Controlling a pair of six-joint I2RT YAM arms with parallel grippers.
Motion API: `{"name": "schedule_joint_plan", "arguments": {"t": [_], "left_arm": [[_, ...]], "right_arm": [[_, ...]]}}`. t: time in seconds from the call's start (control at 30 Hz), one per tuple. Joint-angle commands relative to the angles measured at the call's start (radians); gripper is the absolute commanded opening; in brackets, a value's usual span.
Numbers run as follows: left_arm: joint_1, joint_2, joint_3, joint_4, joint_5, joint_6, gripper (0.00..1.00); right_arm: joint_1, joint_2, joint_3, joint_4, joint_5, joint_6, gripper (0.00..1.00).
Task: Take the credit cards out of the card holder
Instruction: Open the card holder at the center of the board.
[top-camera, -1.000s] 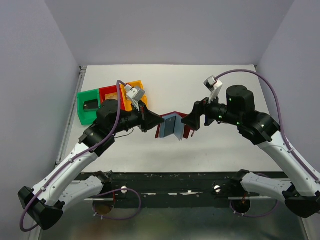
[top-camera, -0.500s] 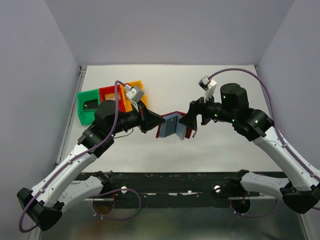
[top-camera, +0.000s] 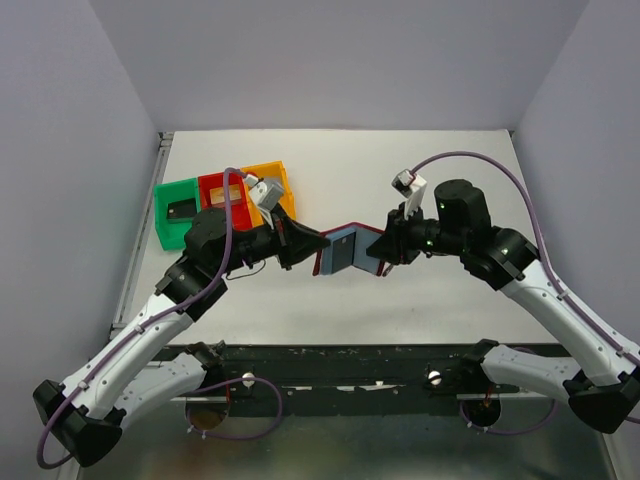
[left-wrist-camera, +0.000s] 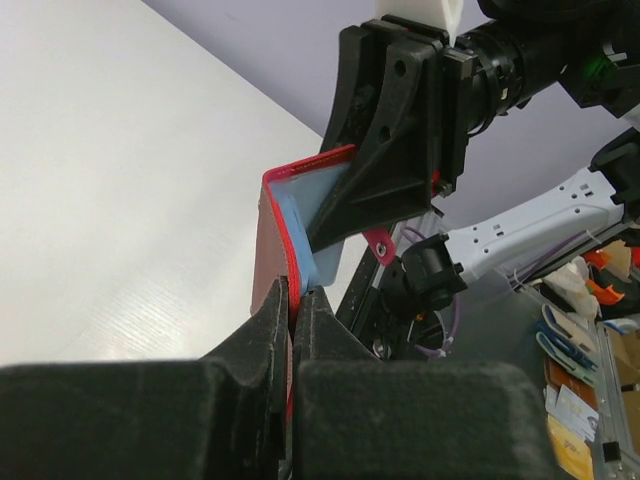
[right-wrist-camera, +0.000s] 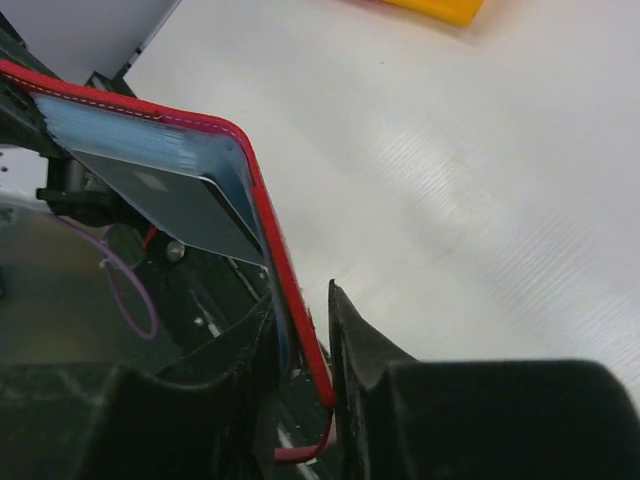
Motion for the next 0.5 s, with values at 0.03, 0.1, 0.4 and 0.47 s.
{"name": "schedule_joint_plan", "arguments": {"t": [0.03, 0.1, 0.4, 0.47], "left_arm": [[-0.003, -0.045, -0.074, 0.163, 0.014, -0.017, 0.00], [-0.001, -0.049, -0.086, 0.161, -0.003, -0.017, 0.00], [-0.001, -0.102, -0.132, 0.083, -0.126, 0.041, 0.64], [-0.001, -0.110, -0.135, 0.050, -0.159, 0.057, 0.71]], "right_arm": [[-0.003, -0.032, -0.039, 0.055, -0.043, 0.025, 0.11], [-0.003, -0.038, -0.047, 0.056, -0.036, 0.028, 0.00], [-0.003, -0.032, -0.068, 0.058, -0.014, 0.039, 0.00], [-0.003, -0.024, -0.076, 0.061, -0.012, 0.042, 0.00]]}}
